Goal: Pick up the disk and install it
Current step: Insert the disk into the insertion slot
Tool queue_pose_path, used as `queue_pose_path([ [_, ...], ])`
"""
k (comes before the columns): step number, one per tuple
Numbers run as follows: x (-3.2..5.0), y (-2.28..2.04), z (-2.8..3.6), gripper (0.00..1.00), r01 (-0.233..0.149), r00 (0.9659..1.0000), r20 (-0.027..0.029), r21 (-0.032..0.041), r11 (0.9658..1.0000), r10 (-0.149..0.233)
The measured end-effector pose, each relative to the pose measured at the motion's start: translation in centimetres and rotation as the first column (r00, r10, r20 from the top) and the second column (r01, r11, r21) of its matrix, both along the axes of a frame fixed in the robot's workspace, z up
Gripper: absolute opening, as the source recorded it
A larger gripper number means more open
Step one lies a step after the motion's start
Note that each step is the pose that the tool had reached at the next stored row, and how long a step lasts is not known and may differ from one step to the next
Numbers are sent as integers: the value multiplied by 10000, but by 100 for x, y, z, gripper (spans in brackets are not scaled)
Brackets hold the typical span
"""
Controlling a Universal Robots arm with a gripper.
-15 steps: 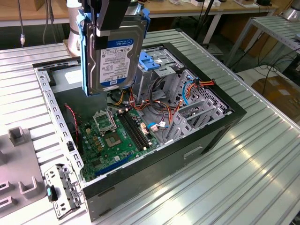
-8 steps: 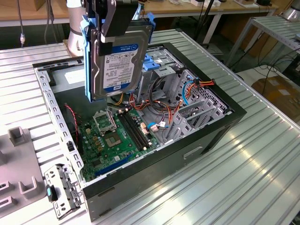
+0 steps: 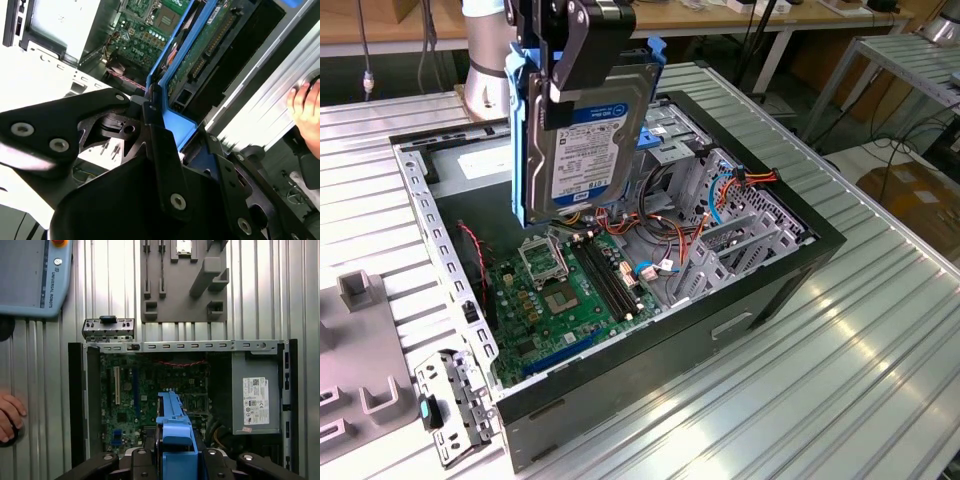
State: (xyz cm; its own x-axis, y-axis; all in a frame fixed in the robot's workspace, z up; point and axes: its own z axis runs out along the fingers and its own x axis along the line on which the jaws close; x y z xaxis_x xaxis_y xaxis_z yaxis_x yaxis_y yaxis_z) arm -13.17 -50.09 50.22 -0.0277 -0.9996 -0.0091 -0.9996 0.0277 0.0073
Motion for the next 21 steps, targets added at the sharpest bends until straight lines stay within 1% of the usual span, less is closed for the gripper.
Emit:
queue_pose_path([
  [6, 100, -32, -4, 37, 0, 10000, 0, -42, 10000, 0],
  [8, 120, -38, -4, 37, 1, 10000, -1, -51, 10000, -1],
  [11, 148, -60, -6, 37, 2, 10000, 0, -56, 10000, -2],
  [12, 153, -78, -5, 37, 2, 10000, -1, -57, 10000, -2],
  [14, 155, -148, -6, 37, 2, 10000, -1, -57, 10000, -2],
  [16, 159, -239, -7, 37, 2, 10000, 0, -57, 10000, -2],
  [17, 167, -263, -7, 37, 2, 10000, 0, -57, 10000, -2],
  [18, 182, -279, -8, 37, 3, 10000, -1, -57, 10000, -3],
  [21, 240, -300, -9, 37, 5, 10000, -5, -56, 10000, -5],
])
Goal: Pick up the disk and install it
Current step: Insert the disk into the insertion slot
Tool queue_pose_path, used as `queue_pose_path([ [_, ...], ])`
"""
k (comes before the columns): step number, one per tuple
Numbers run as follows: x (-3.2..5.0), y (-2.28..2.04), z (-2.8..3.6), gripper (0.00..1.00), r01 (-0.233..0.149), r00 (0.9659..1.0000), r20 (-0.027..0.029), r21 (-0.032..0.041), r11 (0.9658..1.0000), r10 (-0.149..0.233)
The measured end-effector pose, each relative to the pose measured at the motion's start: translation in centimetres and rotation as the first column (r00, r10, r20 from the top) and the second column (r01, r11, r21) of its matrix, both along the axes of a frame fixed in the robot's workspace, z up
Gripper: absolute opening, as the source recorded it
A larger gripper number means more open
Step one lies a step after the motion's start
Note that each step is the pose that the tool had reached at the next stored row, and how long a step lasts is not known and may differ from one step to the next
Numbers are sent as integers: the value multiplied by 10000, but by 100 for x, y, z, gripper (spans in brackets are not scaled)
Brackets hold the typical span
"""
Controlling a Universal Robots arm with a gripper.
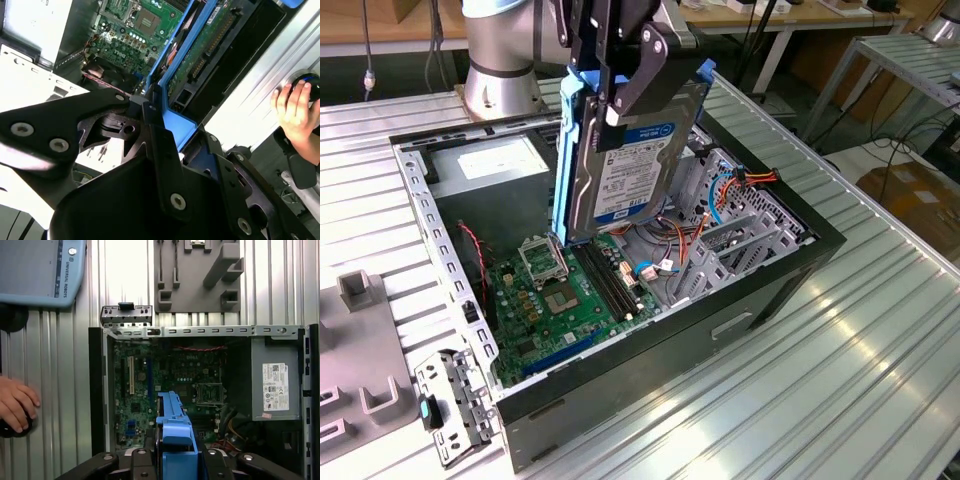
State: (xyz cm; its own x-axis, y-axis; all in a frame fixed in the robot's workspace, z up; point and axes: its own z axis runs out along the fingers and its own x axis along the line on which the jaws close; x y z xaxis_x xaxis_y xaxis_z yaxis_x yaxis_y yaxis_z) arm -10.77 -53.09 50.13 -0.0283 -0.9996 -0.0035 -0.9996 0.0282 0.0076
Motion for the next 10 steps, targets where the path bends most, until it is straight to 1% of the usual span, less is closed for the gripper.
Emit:
queue_pose_path([
  [3, 56, -12, 0, 37, 2, 10000, -6, -2, 10000, -2],
  [5, 120, -32, -3, 37, 8, 10000, -12, 0, 10000, -8],
  [8, 215, -40, -3, 37, 18, 10000, -21, -2, 10000, -18],
  [10, 260, -45, -5, 37, 24, 10000, -23, -1, 10000, -24],
])
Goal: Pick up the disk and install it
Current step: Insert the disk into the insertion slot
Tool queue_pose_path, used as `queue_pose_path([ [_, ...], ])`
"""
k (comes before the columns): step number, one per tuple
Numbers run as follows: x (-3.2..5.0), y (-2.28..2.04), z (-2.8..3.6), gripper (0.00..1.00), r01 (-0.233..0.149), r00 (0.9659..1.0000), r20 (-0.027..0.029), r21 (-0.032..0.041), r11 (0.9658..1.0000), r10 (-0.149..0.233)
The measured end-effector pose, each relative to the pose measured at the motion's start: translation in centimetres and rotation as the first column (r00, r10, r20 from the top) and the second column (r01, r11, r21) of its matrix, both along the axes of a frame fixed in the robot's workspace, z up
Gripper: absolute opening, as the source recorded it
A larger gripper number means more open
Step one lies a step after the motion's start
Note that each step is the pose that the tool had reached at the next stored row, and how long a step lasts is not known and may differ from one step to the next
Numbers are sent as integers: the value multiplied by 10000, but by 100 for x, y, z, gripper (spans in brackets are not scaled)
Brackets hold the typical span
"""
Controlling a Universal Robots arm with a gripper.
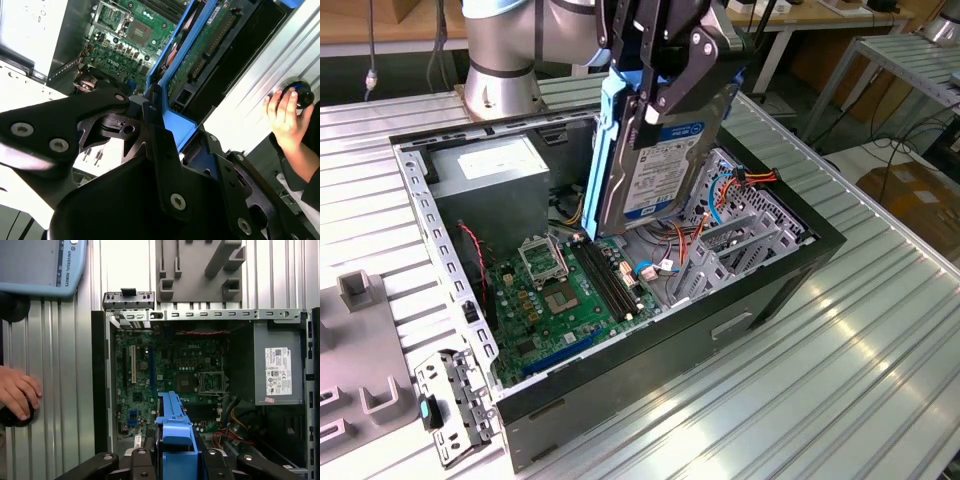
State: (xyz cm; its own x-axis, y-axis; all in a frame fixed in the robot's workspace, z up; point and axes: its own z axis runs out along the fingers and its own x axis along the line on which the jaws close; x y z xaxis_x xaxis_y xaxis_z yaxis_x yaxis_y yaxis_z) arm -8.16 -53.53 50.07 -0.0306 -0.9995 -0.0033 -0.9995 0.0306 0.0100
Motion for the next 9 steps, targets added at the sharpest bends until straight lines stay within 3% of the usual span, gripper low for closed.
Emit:
queue_pose_path([
  [7, 126, -5, -4, 37, 36, 10000, -1, 1, 10000, -36],
  [9, 126, -5, -3, 37, 42, 10000, -1, 0, 10000, -42],
])
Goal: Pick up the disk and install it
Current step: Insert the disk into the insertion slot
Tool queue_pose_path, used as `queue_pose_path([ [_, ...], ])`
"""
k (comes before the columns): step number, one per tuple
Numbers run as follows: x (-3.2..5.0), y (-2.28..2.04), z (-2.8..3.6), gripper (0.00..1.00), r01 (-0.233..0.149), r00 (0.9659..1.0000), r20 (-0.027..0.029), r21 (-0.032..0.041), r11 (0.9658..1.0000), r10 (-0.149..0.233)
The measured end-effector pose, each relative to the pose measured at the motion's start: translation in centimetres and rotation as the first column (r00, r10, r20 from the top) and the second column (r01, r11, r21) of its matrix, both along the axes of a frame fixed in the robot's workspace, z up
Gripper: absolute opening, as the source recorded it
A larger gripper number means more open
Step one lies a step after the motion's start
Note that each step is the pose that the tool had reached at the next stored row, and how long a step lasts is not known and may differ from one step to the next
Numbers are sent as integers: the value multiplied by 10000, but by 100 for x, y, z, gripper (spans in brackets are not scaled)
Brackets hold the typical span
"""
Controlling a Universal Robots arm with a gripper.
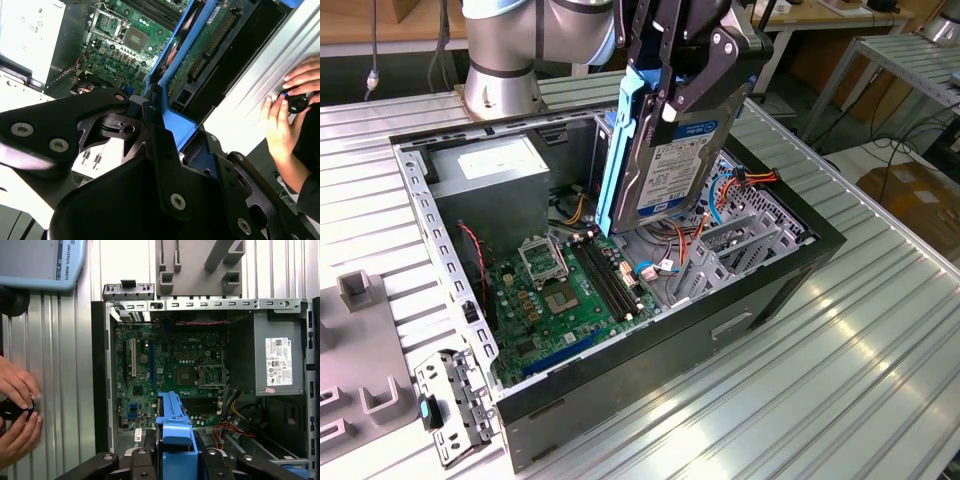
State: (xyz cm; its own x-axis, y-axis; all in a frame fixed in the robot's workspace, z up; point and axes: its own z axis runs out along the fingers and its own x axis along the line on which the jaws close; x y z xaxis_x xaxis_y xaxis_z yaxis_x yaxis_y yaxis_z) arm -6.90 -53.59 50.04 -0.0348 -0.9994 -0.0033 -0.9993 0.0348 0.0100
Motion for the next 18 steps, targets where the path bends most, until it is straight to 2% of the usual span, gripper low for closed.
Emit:
queue_pose_path([
  [12, 0, -1, 0, 37, 4, 10000, 0, 1, 10000, -4],
  [14, 17, -2, 0, 37, 4, 10000, 0, 1, 10000, -4],
  [15, 50, -2, 0, 37, 4, 10000, 0, 0, 10000, -4],
  [18, 64, -1, 0, 37, 4, 10000, 0, 0, 10000, -4],
])
